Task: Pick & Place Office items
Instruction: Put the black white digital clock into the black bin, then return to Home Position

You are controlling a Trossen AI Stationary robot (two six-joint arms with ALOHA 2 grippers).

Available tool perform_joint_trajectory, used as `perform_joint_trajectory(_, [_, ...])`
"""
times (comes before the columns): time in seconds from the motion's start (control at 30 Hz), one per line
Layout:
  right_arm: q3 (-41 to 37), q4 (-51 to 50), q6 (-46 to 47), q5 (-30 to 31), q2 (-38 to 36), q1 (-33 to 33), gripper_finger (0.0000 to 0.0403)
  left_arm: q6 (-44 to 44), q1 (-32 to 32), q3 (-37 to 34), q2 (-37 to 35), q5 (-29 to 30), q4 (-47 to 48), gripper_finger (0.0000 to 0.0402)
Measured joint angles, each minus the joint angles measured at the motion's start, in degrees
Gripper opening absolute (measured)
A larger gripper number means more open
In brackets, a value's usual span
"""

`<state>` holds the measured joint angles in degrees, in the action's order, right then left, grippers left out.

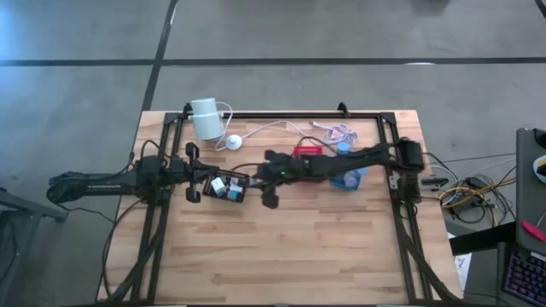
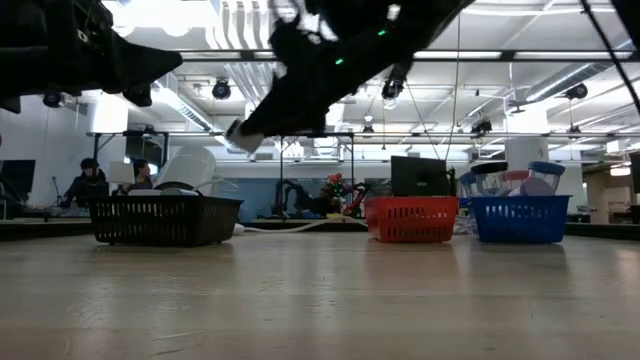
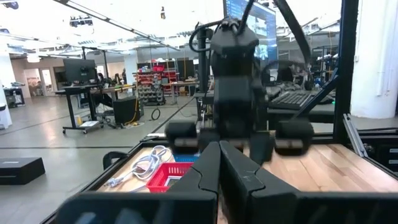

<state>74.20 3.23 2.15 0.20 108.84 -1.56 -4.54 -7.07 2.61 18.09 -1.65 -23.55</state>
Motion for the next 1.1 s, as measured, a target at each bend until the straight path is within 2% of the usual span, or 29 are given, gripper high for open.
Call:
perform_joint_trajectory(0.2, [9.37, -0.96, -1.29, -0.28, 10.14, -0.88, 0.011, 0.0, 0.0, 0.0, 0.0, 0.0, 0.0, 0.001])
perform_joint_trajectory(0.47, [14.89, -1.28, -0.87, -0.31, 16.42, -1.99, 0.0109, 0.04, 0.0, 0.0, 0.0, 0.0, 0.01, 0.001])
perform_joint_trajectory(0.57, [15.14, -1.58, -0.85, -0.46, 16.79, -2.02, 0.0114, 0.07, 0.0, 0.0, 0.0, 0.02, 0.0, 0.001])
perform_joint_trajectory(0.87, [14.7, -2.61, -0.63, -0.22, 16.35, -2.19, 0.0203, 0.24, 0.0, -0.02, 0.0, 0.02, 0.02, 0.001])
perform_joint_trajectory(1.1, [14.32, -4.53, -1.25, -0.87, 12.96, -2.27, 0.0215, 0.24, 0.0, -0.04, 0.0, 0.04, 0.07, 0.001])
